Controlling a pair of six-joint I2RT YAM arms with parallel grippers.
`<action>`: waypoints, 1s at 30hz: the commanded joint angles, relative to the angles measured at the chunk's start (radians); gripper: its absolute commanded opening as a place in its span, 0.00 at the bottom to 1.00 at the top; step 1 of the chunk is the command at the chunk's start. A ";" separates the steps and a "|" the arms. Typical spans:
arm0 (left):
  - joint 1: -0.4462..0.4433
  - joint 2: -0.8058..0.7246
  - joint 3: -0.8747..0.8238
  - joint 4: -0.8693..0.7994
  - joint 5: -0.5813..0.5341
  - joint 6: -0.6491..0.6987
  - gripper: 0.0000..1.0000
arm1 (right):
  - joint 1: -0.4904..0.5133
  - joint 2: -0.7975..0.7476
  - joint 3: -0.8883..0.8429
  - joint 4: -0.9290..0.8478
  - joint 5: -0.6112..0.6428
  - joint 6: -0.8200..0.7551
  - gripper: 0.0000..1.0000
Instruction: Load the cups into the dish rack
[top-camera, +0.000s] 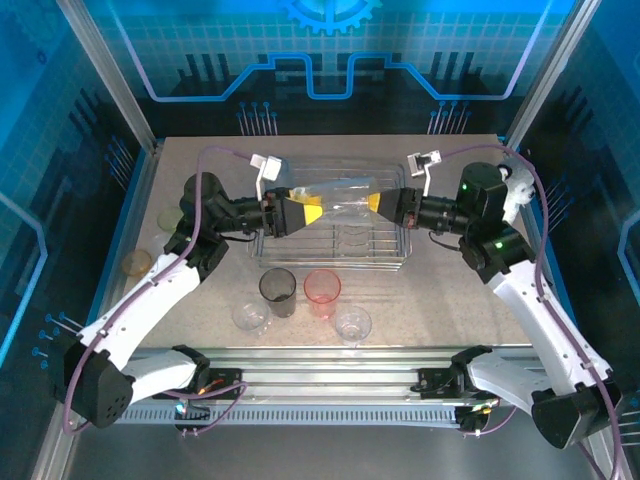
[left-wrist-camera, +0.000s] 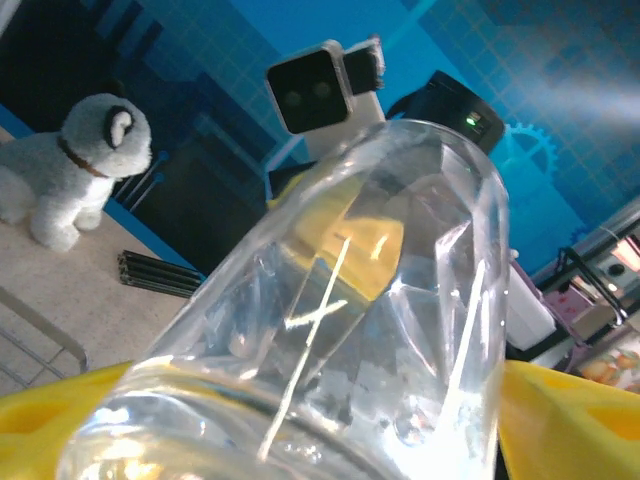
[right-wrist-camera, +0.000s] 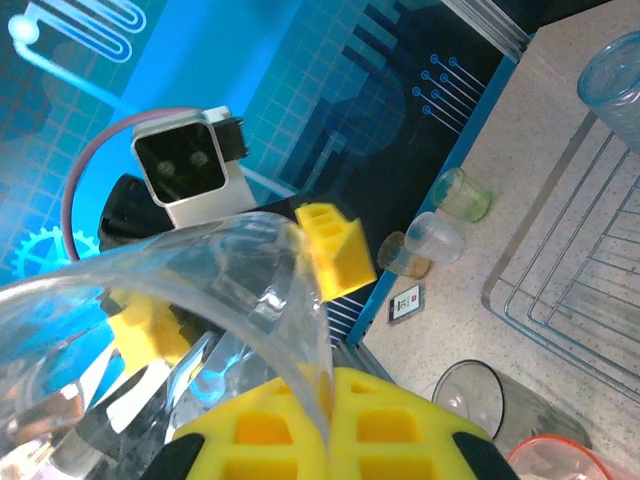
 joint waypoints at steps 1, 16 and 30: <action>-0.004 0.012 -0.007 0.085 0.028 -0.046 0.71 | 0.022 0.005 0.000 0.109 -0.042 0.030 0.00; -0.005 -0.084 0.243 -0.874 -0.613 0.396 0.02 | 0.005 0.023 0.181 -0.680 0.571 -0.365 0.53; -0.004 0.424 0.825 -1.645 -1.118 0.577 0.00 | -0.090 -0.178 -0.066 -0.747 0.891 -0.472 0.54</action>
